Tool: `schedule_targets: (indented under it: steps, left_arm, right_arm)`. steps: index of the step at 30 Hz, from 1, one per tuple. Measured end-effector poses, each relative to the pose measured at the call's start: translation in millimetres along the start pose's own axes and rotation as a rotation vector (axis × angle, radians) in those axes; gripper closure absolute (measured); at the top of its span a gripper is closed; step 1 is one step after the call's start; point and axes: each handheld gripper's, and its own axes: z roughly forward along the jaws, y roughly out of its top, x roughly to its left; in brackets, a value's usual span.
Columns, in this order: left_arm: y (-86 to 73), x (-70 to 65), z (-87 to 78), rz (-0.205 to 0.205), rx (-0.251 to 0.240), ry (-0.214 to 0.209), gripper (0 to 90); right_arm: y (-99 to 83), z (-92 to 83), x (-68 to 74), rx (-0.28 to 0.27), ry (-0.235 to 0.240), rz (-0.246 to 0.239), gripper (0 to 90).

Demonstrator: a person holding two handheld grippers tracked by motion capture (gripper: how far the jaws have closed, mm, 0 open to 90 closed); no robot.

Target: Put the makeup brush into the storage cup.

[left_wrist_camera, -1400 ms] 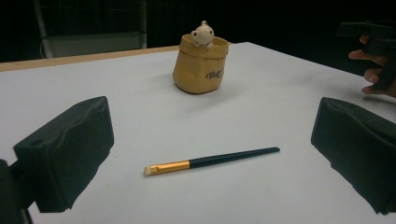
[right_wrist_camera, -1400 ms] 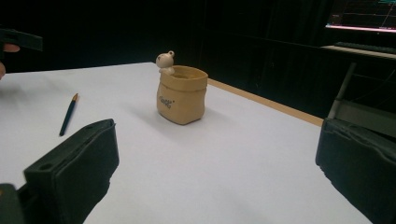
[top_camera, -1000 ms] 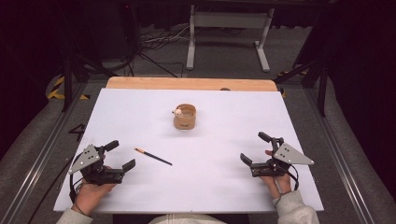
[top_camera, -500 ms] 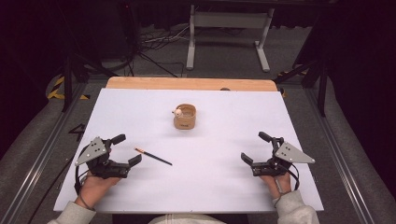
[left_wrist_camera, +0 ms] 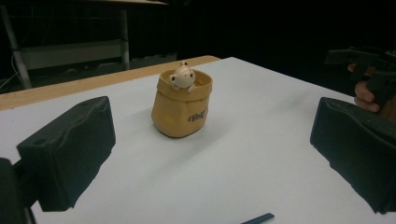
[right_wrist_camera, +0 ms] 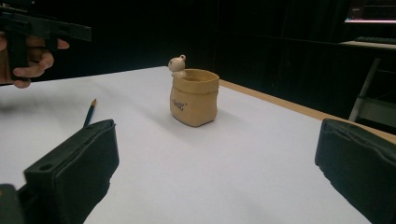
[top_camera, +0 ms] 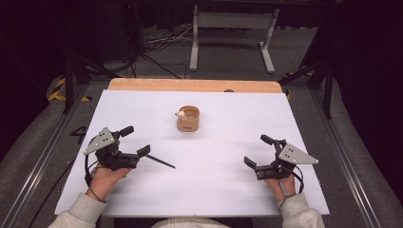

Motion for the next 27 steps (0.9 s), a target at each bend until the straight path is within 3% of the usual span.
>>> schedule_targets:
  steps: [11, 14, 15, 17, 20, 21, 23, 27]
  left_arm:
    - [7.0, 5.1, 2.7, -0.001, 0.026, -0.013, 0.6]
    - [10.1, 6.3, 3.3, 0.007, 0.065, -0.014, 1.5]
    - [12.7, 5.6, 3.3, 0.034, 0.094, -0.016, 3.2]
    - [16.0, 5.0, 4.0, 0.043, 0.136, -0.016, 3.8]
    - [20.6, 5.4, 6.1, 0.016, 0.202, -0.010, 4.1]
    - [20.6, 5.4, 6.1, 0.016, 0.202, -0.010, 3.4]
    - [23.6, 6.1, 10.1, 0.021, 0.282, 0.011, 3.1]
    - [28.1, 5.5, 12.2, 0.013, 0.309, -0.027, 3.5]
  right_arm:
    - [-0.1, -0.4, -1.5, -0.002, 0.005, 0.006, 0.0]
    - [0.2, -1.4, -1.8, -0.005, 0.002, 0.010, 0.0]
    - [0.1, -1.8, -2.0, -0.005, 0.001, 0.010, 0.0]
    - [0.0, -2.1, -2.0, -0.005, 0.001, 0.011, 0.0]
    - [-0.1, -2.1, -2.2, -0.006, 0.005, 0.019, 0.0]
    - [-0.1, -2.1, -2.2, -0.006, 0.005, 0.019, 0.0]
    - [-0.4, -2.3, -3.0, -0.005, 0.018, 0.032, 0.7]
    - [-0.8, -2.3, -3.4, -0.003, 0.022, 0.036, 0.7]
